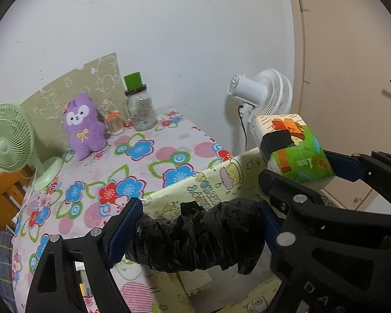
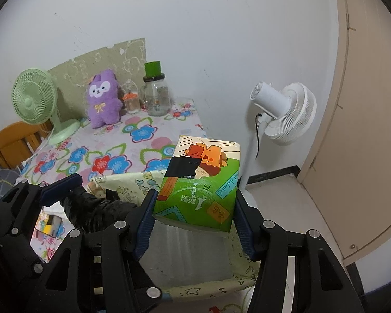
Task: Organize soft objects
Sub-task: 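Lower the black bundle into the gift box with the left tool while the right tool releases the tissue box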
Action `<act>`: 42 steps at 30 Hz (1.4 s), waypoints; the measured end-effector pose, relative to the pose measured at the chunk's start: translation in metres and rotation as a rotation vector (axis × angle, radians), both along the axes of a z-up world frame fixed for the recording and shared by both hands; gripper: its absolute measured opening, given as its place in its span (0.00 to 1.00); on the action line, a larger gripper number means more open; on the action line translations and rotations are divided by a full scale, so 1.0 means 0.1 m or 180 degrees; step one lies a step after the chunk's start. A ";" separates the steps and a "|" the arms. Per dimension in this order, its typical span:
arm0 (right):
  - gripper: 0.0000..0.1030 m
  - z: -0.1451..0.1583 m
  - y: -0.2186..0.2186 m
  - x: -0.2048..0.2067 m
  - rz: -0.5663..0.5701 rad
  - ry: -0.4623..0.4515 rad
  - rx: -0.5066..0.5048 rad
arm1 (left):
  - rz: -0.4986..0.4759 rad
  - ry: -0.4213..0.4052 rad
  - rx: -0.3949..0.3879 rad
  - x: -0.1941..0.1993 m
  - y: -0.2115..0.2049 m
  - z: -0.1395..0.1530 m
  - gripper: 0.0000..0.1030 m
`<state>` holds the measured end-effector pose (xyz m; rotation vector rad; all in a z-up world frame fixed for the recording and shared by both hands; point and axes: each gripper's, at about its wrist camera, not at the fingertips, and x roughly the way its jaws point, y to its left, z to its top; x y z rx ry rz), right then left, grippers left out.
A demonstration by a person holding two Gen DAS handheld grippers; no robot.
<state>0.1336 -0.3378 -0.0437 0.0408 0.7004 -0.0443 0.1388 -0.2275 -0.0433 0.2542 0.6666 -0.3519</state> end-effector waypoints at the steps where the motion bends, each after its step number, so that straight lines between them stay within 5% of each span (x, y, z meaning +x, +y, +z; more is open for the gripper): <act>1: 0.57 -0.02 -0.01 0.01 -0.0007 0.0018 0.0005 | -0.0016 0.0015 0.0009 0.01 -0.03 -0.02 0.87; 14: 0.58 -0.20 -0.08 0.06 0.0049 0.0099 0.0030 | -0.0157 0.0135 0.0019 -0.01 -0.14 -0.17 0.99; 20: 0.75 -0.19 -0.08 0.03 0.0019 0.0058 0.0025 | -0.0223 0.0122 0.0031 -0.07 -0.16 -0.15 1.00; 42: 0.77 -0.05 0.19 -0.15 0.0068 -0.0042 -0.0038 | -0.0136 0.0024 -0.0015 -0.25 0.09 -0.02 1.00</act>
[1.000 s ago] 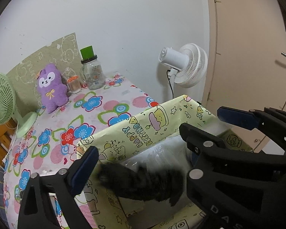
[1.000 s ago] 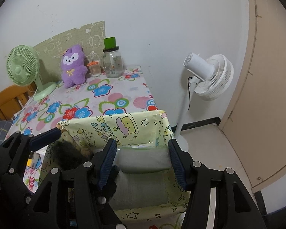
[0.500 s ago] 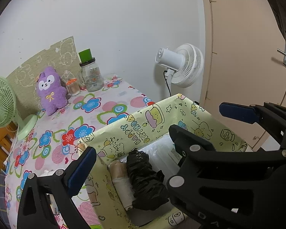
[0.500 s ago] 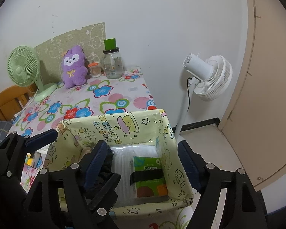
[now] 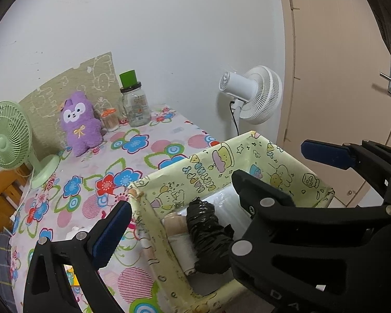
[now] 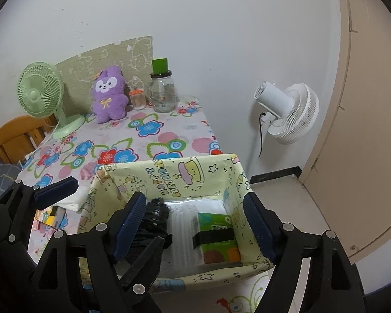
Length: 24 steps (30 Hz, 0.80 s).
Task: Organize soft objects
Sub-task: 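Lower the black bundle into the gift box with the left tool while the right tool releases the tissue box, then withdraw both open tools up out of the gift box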
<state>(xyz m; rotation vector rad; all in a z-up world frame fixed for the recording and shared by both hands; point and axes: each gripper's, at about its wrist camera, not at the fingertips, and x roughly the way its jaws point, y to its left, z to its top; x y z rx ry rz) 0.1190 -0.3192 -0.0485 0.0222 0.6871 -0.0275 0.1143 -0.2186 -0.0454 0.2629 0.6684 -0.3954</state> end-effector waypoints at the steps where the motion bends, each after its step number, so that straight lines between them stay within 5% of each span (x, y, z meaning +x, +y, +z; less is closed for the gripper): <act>1: 0.77 0.01 0.02 -0.01 0.0005 -0.0004 -0.0003 | 0.0008 -0.0004 -0.0003 -0.01 0.02 0.01 1.00; 24: 0.84 0.21 0.51 -0.20 0.0127 -0.0168 -0.0112 | 0.0205 -0.0158 -0.0087 -0.20 0.54 0.18 1.00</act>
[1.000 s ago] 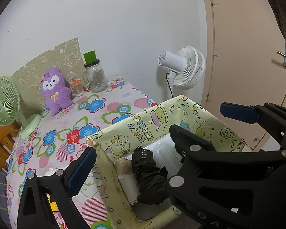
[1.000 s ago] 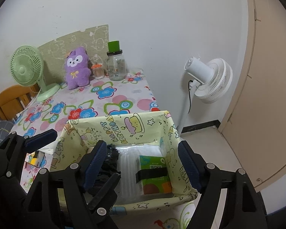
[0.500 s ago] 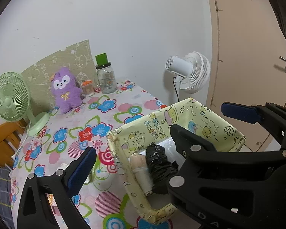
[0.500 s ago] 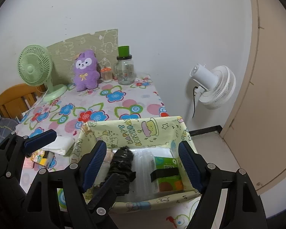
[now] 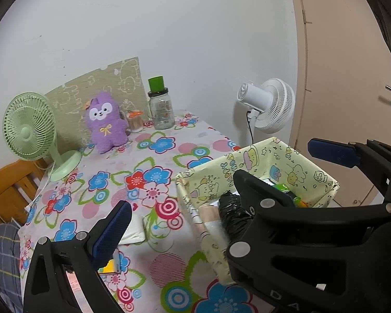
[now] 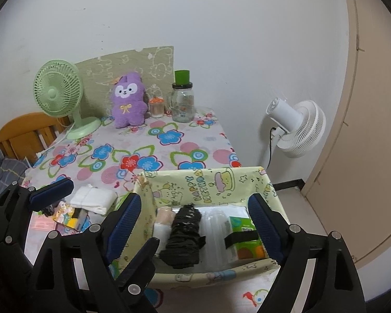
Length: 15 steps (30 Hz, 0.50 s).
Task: Organize soft objects
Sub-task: 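Withdraw both open tools up out of the gift box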
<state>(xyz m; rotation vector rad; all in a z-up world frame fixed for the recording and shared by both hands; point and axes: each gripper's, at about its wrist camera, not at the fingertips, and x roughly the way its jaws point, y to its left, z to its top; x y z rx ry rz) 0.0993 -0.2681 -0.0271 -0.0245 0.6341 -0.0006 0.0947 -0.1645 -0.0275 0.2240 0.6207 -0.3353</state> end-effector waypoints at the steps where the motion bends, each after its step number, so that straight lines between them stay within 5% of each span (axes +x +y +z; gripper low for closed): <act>1: 0.84 0.01 0.03 -0.01 0.0012 -0.0010 -0.0003 | 0.0009 -0.0007 -0.0004 -0.01 0.02 0.01 1.00; 15: 0.90 0.15 0.37 -0.06 0.0126 -0.0111 -0.0004 | 0.0171 -0.0107 0.0001 -0.08 0.36 0.13 1.00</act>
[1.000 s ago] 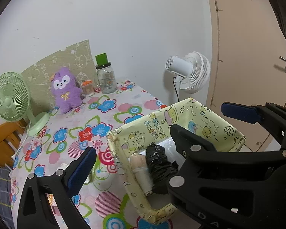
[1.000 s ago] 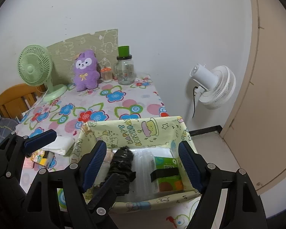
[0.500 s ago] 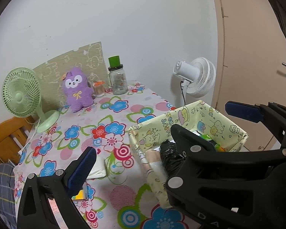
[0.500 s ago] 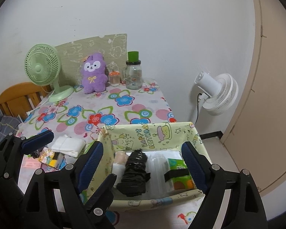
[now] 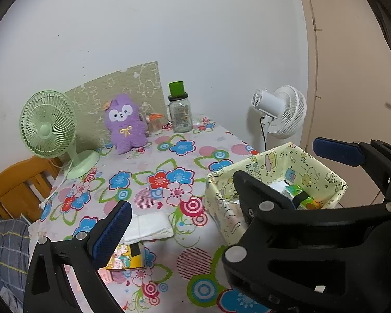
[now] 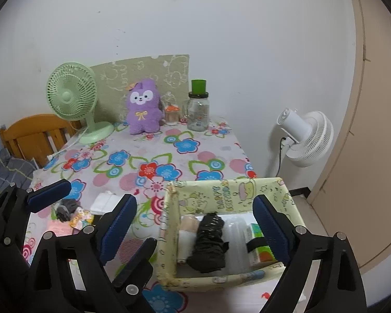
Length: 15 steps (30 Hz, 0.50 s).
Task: Organize soft objects
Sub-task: 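Withdraw both open tools up out of the gift box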
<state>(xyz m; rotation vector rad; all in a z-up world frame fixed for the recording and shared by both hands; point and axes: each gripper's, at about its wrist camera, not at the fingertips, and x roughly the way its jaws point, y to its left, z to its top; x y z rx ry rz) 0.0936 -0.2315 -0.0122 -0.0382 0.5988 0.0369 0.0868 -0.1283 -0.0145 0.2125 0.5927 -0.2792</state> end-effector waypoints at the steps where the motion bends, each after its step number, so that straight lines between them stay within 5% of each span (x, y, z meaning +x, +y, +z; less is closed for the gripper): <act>1: 0.91 0.01 0.03 -0.01 0.0013 -0.0011 -0.0007 | 0.0008 0.0001 -0.0007 0.00 0.02 0.01 1.00; 15: 0.94 0.08 0.29 -0.10 0.0053 -0.0099 -0.0044 | 0.0092 -0.0013 -0.0079 -0.08 0.28 0.05 1.00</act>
